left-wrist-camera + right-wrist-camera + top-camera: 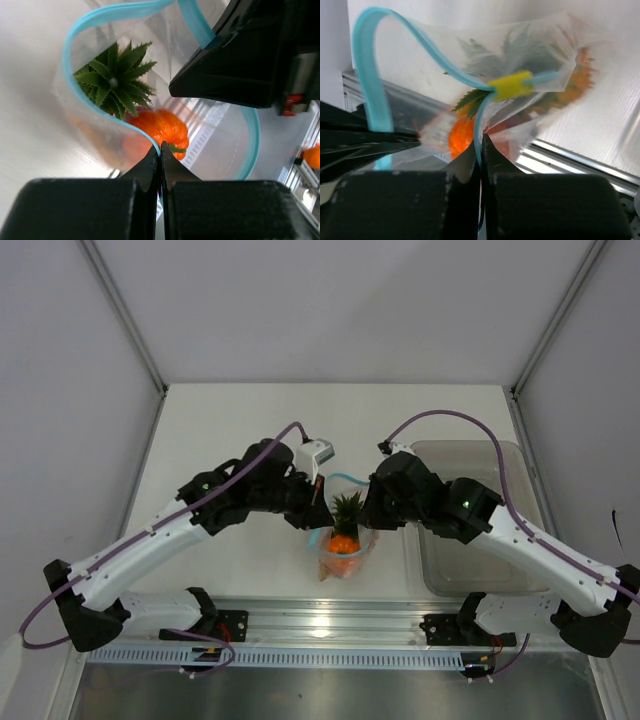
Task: Place the food in the zip-top bag and seal the zipper
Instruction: Adjust the zipper food storage bag at the center of the board.
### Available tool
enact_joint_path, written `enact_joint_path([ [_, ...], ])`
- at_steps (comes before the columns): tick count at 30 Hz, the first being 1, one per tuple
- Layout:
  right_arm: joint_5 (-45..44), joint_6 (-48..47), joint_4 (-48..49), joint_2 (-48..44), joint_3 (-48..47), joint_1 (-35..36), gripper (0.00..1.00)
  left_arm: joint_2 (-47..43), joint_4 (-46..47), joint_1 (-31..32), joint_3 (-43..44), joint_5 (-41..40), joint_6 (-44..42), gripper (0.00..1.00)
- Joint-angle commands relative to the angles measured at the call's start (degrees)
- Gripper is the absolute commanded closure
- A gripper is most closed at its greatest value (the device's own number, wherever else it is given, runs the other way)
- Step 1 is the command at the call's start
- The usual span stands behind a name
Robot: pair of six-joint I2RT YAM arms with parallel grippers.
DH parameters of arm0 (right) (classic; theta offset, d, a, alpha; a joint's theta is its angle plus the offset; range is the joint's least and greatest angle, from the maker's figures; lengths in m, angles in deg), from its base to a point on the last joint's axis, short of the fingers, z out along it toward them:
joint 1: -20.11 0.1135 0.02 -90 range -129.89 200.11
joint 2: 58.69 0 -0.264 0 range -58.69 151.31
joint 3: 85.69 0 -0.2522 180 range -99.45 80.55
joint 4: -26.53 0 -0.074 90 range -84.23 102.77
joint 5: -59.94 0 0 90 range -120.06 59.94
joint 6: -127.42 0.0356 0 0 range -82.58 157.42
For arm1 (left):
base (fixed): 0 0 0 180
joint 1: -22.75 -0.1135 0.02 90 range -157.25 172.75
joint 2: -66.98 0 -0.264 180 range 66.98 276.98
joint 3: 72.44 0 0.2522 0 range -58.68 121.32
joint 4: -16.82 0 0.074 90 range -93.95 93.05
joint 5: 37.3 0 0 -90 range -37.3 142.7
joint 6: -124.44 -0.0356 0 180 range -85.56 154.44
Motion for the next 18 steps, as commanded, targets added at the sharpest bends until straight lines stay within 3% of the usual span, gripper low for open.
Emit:
enact_joint_path([
  [1,-0.5,1.6,0.5,-0.1,-0.2,2.3,1.00,-1.7,4.5,1.7,-2.6,3.8,-0.8,0.99],
  [8,0.5,4.9,1.1,-1.6,2.9,2.7,1.00,-2.8,7.0,1.8,-6.4,3.9,-3.6,0.99],
  [15,-1.3,5.9,1.4,4.5,2.7,2.9,1.00,-1.9,8.9,1.8,-7.8,5.8,-4.7,0.99],
  [17,-1.6,5.7,0.6,5.7,1.7,2.9,1.00,-1.7,8.2,1.8,-7.8,5.5,-5.7,0.92],
  [18,-2.0,5.6,0.3,6.5,1.4,2.9,1.00,-1.8,8.1,1.8,-7.7,5.5,-6.1,0.81],
])
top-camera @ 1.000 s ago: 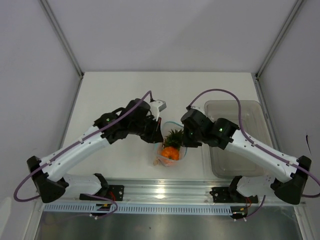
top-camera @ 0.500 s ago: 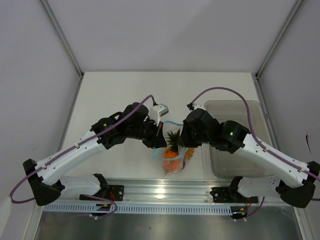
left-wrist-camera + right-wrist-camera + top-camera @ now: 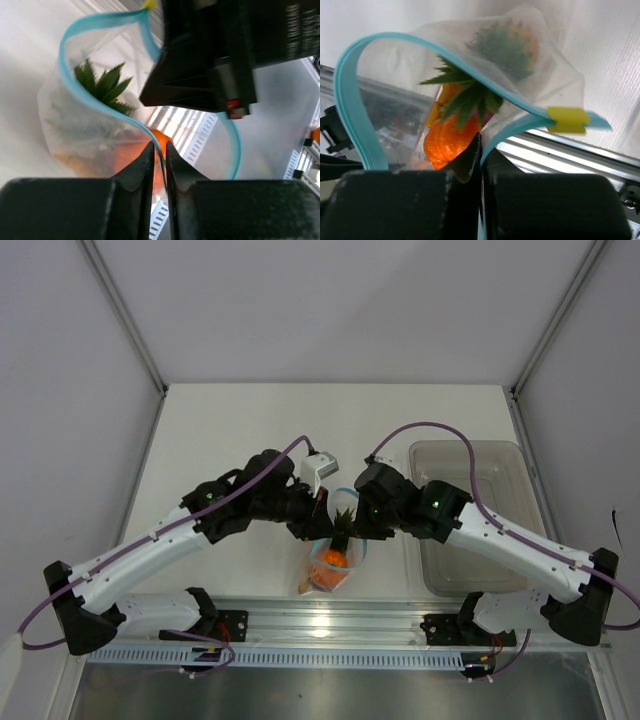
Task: Place the food in the zip-top bag and seal the zipper
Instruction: Adjust the zipper food storage bag at the center of the board.
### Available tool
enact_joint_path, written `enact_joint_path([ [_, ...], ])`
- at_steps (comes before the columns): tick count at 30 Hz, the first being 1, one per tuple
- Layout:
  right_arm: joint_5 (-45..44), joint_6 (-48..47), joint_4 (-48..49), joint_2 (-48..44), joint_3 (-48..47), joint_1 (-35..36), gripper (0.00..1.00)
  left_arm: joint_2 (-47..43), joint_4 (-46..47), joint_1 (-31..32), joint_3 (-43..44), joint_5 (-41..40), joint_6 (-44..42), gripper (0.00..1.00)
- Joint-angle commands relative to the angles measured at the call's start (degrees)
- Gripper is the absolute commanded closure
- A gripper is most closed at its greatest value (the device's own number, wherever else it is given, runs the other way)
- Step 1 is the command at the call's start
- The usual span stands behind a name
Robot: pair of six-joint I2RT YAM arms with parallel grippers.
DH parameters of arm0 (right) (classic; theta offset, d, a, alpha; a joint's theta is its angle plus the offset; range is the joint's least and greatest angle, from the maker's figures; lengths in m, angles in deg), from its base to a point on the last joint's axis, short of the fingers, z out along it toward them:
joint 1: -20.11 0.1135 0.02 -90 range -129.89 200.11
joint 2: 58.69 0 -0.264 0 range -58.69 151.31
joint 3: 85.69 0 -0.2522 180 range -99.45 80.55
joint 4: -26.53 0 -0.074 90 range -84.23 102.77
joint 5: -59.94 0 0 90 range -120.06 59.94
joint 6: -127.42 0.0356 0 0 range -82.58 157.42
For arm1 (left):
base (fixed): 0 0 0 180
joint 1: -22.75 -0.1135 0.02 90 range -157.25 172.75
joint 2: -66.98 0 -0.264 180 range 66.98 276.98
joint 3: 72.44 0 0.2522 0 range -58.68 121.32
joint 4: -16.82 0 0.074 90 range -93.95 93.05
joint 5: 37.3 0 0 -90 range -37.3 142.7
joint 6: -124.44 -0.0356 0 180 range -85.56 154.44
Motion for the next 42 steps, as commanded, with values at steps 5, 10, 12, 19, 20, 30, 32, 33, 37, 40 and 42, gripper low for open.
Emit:
enact_joint_path([
  [5,-2.9,1.0,-1.0,2.3,-4.1,0.4,1.00,-2.9,3.9,0.3,-1.7,2.9,-4.9,0.41],
  [10,-4.9,2.2,-3.6,2.2,-6.3,0.1,1.00,-3.6,4.2,0.3,-1.8,3.7,-6.6,0.29],
  [12,-5.7,3.0,-4.3,2.3,-7.1,-0.4,1.00,-3.5,3.8,0.5,-1.4,4.8,-7.0,0.27],
  [19,-6.5,6.9,-4.0,6.5,-8.1,-0.4,1.00,-6.7,5.5,1.0,-3.8,5.4,-8.5,0.17],
  [20,-6.5,7.6,-3.9,7.1,-8.4,-0.4,1.00,-6.6,5.4,1.2,-3.7,5.2,-8.7,0.17],
  [30,-7.6,10.8,-3.3,9.6,-10.7,-0.3,1.00,-3.0,1.4,4.9,-1.2,-1.2,-11.8,0.13],
  [32,-7.9,11.2,-3.3,8.5,-10.5,-0.6,1.00,-2.0,0.8,6.0,-0.8,-3.4,-12.1,0.13],
  [33,-7.8,11.5,-3.2,8.1,-10.2,-0.8,1.00,-1.8,0.7,6.3,-0.8,-3.8,-12.3,0.13],
  [37,-7.1,12.0,-2.4,6.1,-9.8,-1.6,1.00,-1.4,0.7,7.1,-1.2,-5.1,-12.4,0.14],
  [40,-5.6,11.9,-1.8,6.1,-9.8,-1.8,1.00,-1.1,0.9,7.5,-1.1,-6.4,-11.9,0.14],
  [42,-4.5,11.6,-1.2,6.3,-9.3,-1.8,1.00,0.0,0.1,7.5,0.1,-9.1,-11.2,0.17],
])
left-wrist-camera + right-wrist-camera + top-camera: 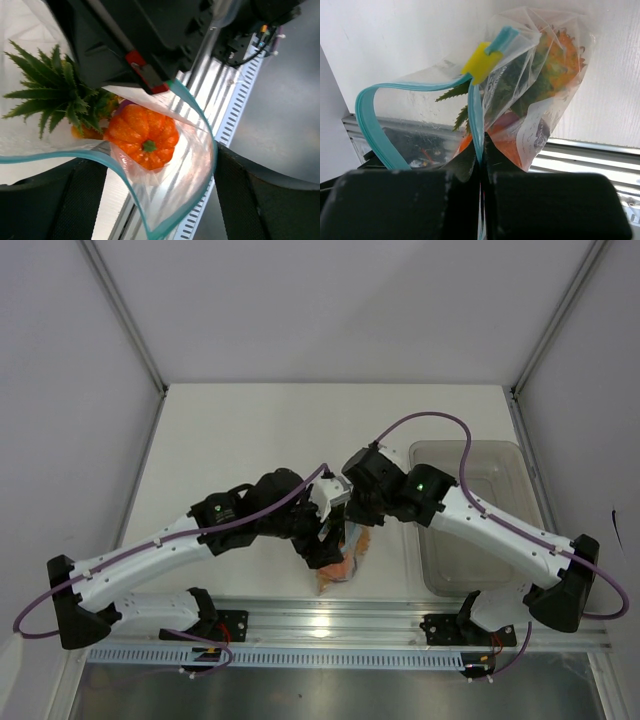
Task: Place the food in the zip-top bag and seal the zipper
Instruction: Adjust the zipper food storage bag at the center of the board, then zip the zipper food storage bag at the center of the board.
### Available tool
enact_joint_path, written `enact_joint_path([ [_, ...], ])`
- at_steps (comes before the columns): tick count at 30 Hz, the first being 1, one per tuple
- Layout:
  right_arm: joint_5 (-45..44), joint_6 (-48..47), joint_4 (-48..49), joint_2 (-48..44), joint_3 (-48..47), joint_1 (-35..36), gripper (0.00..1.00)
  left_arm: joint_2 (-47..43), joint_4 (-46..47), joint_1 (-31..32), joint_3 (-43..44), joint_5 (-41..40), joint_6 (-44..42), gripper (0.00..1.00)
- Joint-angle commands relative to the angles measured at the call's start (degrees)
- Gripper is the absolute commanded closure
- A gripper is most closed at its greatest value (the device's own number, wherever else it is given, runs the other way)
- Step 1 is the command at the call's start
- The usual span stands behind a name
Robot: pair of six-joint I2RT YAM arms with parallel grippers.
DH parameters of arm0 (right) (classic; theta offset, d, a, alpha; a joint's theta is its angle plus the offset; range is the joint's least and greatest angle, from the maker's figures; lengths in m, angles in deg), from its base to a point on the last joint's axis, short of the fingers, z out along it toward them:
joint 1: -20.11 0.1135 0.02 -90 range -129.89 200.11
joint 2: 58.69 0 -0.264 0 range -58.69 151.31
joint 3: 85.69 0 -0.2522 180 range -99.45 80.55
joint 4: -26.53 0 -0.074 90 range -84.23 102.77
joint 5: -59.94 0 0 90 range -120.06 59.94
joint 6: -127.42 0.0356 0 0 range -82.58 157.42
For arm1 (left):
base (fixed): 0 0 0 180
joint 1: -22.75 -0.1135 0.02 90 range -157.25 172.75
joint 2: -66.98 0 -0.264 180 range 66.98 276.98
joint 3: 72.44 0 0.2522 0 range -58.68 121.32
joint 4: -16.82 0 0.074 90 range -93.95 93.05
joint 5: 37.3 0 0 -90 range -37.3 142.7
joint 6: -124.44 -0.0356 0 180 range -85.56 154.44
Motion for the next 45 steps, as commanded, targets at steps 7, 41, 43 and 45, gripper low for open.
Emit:
enact_joint_path([
  [7,3.2,-2.2,3.8,-2.6,0.3,-0.5,0.85,3.2,-1.6,0.3,3.7,-10.2,1.9,0.62],
  [41,43.6,-50.6,42.5,-27.6,30.2,-22.1,0.19,-11.3,5.4,-6.0,-6.7,10.6,5.5,0.99],
  [43,46.8,-50.7,44.7,-27.3,30.9,-25.7,0.18,-12.0,4.8,-6.9,-6.5,11.6,5.7,0.99],
  [45,54.5,-50.0,47.6,-27.0,32.3,-28.5,0.18,-13.2,4.2,-7.5,-5.9,12.5,5.9,0.99],
])
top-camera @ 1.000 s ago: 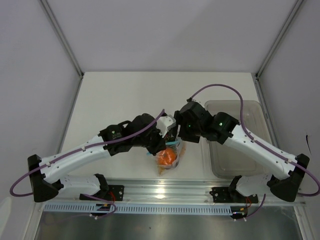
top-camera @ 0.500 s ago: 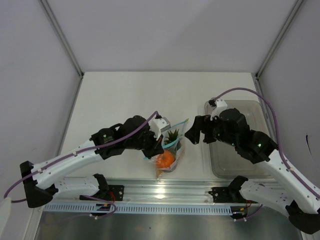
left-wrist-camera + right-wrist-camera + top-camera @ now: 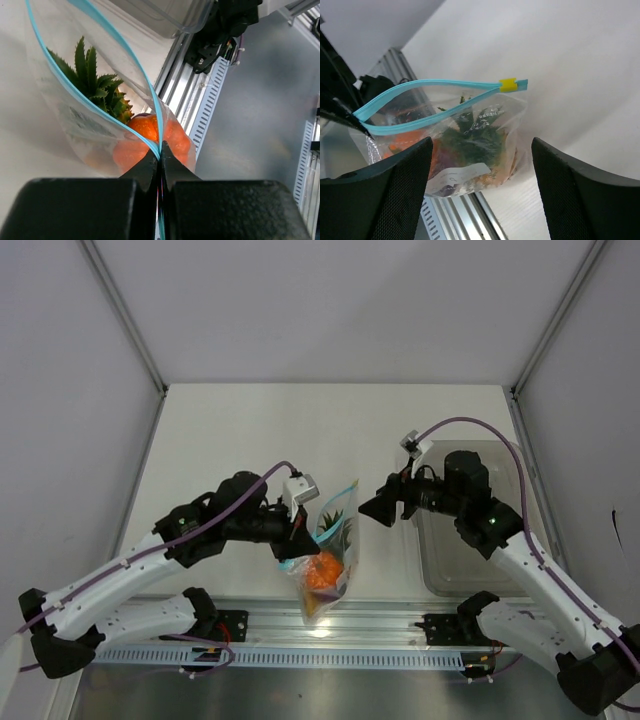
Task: Place the food in the zip-top bag and seal the zipper
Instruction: Zip the zipper food storage bag at the center of the board.
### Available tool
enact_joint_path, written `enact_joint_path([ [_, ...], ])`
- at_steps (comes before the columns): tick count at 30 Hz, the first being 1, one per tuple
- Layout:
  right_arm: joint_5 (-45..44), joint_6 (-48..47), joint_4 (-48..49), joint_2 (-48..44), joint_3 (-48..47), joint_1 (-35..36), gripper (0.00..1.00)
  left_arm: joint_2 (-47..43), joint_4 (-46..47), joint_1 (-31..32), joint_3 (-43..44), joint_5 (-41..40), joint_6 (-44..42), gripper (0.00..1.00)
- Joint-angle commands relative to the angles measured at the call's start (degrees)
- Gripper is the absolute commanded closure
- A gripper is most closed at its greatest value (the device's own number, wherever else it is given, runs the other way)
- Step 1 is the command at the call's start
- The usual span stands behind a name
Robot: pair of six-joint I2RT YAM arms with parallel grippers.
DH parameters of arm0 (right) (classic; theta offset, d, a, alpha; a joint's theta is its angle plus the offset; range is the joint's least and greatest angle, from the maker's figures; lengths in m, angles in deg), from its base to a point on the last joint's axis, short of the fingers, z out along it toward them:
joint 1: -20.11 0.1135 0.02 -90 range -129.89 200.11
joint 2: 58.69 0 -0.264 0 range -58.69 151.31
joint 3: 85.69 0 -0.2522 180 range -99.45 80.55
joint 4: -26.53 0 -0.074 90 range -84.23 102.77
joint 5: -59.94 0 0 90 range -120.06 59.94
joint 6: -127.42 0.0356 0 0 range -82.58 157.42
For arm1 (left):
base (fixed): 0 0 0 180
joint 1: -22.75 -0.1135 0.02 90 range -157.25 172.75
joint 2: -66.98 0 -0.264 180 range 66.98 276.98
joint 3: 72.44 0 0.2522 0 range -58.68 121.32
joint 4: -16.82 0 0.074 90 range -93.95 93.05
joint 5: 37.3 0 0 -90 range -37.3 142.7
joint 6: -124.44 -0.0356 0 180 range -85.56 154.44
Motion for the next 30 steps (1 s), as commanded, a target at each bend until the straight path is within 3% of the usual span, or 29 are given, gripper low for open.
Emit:
enact_joint_path([
  [1,17.0,-0.9,9.5,0.1,1.7,-5.8,0.18,-3.2,2.4,-1.2,1.3,4.4,1.3,0.99],
  [4,23.1,-0.1,12.7,1.8,2.7,-7.6,0.12,-4.5,0.8,-1.3,3.7,5.2,1.7,0.99],
  [9,30.6,0.6,16.4,5.1,2.3,-7.4,0.11,-5.6,-0.7,-1.3,6.5,8.5,2.4,0.99],
  [21,35.4,-1.3,22.0,10.4,-0.1,-7.9,0.11,-7.8,-1.7,-1.3,9.0,12.6,4.7,0.99],
  [26,39.8,4.4,31.4,13.3,0.7,-6.6,0.12,-7.7,-1.5,-1.2,10.4,14.2,5.6,1.00],
  [30,41.1,5.1,32.7,14.7,-0.7,-3.8,0.13,-7.2,-1.1,-1.3,10.7,15.0,6.3,0.99],
])
